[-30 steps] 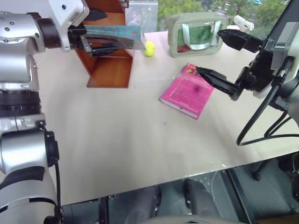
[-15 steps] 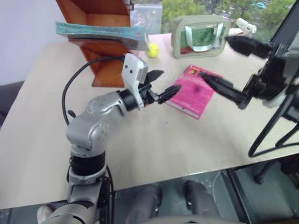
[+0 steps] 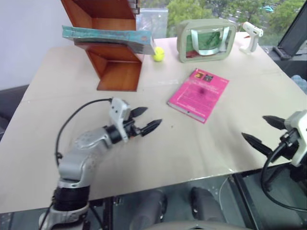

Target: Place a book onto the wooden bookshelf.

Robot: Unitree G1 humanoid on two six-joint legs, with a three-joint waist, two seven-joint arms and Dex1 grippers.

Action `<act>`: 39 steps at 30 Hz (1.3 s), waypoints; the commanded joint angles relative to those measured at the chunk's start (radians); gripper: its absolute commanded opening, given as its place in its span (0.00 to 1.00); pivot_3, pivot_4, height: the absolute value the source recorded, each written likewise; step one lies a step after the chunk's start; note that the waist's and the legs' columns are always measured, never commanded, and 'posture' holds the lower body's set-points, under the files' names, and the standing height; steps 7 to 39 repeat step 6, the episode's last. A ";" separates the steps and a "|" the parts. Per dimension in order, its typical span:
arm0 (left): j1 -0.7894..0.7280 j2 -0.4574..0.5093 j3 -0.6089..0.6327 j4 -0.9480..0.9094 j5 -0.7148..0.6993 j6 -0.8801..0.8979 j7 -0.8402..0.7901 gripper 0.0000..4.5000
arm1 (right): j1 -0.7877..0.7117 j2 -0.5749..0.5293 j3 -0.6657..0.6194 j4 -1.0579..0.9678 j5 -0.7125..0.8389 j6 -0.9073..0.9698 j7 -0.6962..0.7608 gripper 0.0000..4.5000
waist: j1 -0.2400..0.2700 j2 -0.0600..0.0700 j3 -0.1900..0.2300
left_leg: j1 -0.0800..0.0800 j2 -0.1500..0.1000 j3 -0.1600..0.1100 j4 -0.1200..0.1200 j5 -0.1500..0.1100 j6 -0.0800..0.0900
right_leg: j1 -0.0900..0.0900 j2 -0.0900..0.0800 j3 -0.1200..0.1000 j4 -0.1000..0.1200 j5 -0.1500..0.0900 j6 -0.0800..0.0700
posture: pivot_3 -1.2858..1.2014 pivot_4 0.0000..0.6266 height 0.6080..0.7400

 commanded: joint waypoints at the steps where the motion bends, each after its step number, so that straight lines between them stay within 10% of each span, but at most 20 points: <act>1: 0.036 0.075 0.060 0.001 -0.007 -0.059 -0.070 0.99 | 0.027 0.001 -0.097 -0.032 -0.004 -0.017 0.028 1.00 | -0.001 0.000 0.000 | 0.001 0.000 0.000 0.000 -0.002 0.003 | 0.000 0.000 0.000 0.000 0.000 0.000 | 0.52 0.24 1.00; 39: 0.050 0.140 0.082 0.055 -0.001 -0.102 -0.120 0.99 | 0.032 -0.001 -0.065 -0.022 -0.043 -0.020 0.026 1.00 | 0.000 0.000 0.000 | 0.001 0.000 -0.001 0.000 -0.001 0.002 | 0.001 0.000 -0.001 -0.001 0.000 0.000 | 0.52 0.24 1.00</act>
